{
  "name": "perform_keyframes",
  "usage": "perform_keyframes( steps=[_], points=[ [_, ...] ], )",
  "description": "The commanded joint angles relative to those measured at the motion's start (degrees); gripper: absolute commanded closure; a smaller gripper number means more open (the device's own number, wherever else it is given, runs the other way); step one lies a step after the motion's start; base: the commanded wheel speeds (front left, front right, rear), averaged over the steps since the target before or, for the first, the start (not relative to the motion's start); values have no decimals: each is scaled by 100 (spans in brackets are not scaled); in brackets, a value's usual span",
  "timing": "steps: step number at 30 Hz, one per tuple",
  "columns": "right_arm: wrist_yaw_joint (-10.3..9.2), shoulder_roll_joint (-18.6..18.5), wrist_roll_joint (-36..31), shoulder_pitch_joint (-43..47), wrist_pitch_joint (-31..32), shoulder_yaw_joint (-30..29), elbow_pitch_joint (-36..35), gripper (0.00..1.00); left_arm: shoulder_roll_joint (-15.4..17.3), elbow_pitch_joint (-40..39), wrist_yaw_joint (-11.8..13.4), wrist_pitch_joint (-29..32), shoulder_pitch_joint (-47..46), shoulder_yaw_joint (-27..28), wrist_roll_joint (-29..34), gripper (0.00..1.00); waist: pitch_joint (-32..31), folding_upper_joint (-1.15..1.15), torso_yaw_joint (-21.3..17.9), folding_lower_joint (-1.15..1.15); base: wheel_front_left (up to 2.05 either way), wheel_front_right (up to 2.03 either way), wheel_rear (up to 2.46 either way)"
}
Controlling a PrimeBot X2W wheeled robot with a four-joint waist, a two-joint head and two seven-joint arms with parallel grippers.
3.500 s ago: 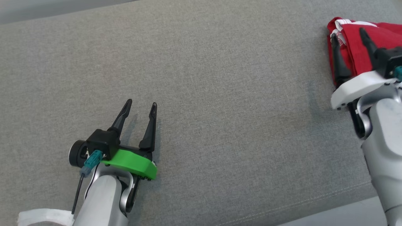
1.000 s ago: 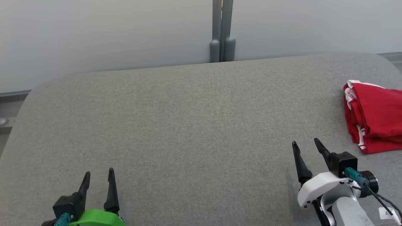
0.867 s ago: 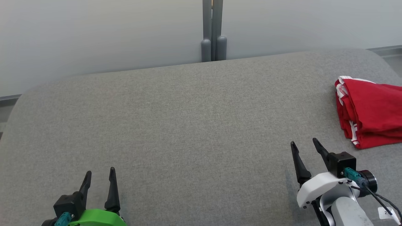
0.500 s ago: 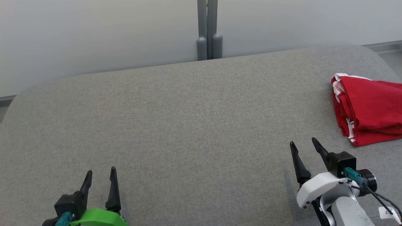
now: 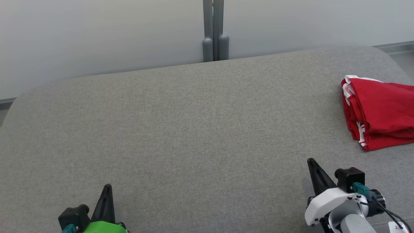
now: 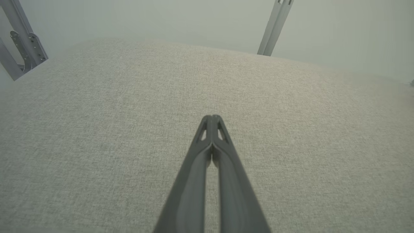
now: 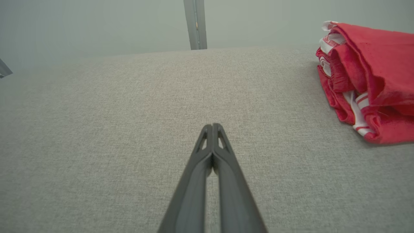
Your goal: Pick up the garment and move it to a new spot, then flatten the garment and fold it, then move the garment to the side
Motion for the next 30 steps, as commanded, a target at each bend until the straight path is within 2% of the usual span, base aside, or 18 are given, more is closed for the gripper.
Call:
perform_keyframes(
  steps=[1,30],
  points=[
    [-1,-30,249,-121,61,-72,-114,100,14,-96,-8,52,-90,64,-225,100,0,0,5,0,0,0,0],
    [-3,44,3190,58,753,-364,-706,100,30,-549,-72,742,-187,262,-2924,100,-3,0,101,0,0,0,0]
  ],
)
